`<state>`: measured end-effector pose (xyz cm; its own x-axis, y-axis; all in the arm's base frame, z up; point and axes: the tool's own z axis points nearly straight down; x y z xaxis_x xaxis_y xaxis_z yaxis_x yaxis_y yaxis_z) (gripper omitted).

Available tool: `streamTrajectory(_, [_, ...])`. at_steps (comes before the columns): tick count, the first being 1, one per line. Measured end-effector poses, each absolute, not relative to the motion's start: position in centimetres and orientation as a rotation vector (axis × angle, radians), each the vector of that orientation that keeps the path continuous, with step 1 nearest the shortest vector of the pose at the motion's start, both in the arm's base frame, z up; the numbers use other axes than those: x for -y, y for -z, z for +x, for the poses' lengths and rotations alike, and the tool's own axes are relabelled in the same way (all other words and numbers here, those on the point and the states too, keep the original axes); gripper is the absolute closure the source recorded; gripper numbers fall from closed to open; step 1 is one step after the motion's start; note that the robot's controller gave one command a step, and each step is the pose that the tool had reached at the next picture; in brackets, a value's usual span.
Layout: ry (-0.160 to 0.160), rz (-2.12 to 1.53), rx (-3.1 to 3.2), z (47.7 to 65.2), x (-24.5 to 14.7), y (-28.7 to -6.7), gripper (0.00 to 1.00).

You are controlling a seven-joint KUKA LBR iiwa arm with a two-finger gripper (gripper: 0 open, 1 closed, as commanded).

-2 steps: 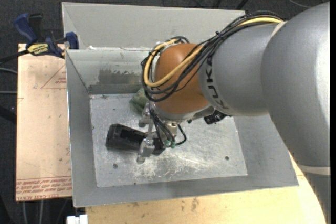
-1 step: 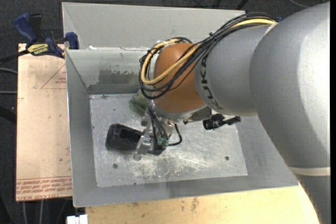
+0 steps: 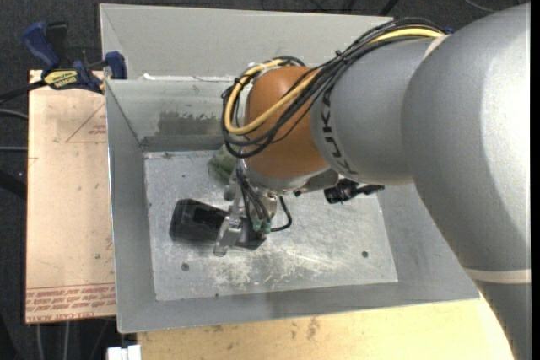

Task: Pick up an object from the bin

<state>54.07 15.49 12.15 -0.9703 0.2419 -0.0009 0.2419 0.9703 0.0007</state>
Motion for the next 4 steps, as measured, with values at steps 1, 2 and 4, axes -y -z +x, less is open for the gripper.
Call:
streamTrajectory(1, [-0.003, 0.549, -3.091, 54.22, -15.91, -7.58, 0.00])
streamTrajectory(2, [-0.010, 0.623, -3.083, 54.31, -15.90, -6.94, 1.00])
streamTrajectory(4, [-0.010, 0.633, -3.080, 54.28, -15.95, -7.20, 1.00])
